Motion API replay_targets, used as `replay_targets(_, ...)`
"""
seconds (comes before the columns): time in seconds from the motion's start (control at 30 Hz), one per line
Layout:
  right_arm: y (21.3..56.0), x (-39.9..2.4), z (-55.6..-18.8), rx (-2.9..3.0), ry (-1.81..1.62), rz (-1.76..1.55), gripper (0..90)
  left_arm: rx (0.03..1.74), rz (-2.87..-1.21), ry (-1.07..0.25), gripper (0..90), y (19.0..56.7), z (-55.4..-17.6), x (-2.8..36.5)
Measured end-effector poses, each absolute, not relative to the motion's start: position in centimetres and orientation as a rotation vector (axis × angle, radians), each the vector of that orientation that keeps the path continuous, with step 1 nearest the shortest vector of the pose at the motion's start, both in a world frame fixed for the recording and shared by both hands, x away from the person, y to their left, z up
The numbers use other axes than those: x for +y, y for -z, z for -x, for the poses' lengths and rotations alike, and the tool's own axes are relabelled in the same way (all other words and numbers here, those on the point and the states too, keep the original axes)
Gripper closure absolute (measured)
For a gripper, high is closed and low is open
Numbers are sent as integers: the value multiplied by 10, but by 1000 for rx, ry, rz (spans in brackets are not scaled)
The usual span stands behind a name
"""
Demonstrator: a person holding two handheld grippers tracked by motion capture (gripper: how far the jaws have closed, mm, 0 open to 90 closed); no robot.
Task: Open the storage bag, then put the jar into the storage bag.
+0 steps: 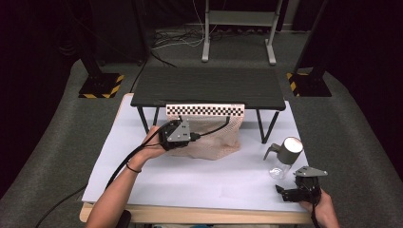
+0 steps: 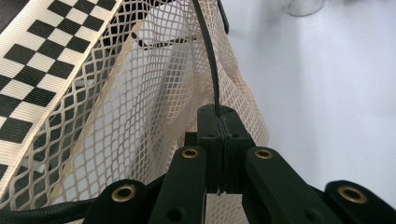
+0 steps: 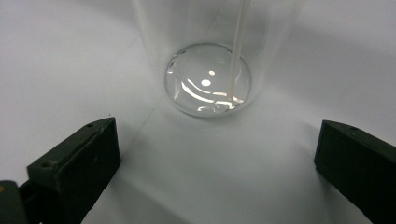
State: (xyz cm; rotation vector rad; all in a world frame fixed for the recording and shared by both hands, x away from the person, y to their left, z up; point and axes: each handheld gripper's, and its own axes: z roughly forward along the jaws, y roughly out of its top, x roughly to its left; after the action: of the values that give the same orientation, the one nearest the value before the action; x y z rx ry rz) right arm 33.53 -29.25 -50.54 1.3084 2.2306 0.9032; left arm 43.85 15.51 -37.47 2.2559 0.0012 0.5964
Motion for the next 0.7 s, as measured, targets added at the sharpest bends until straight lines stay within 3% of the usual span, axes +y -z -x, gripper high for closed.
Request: replay_targets(0.7, 504, -291, -337, 2246, -880, -1322, 0, -3, -2249, -602, 887, 374, -438, 154)
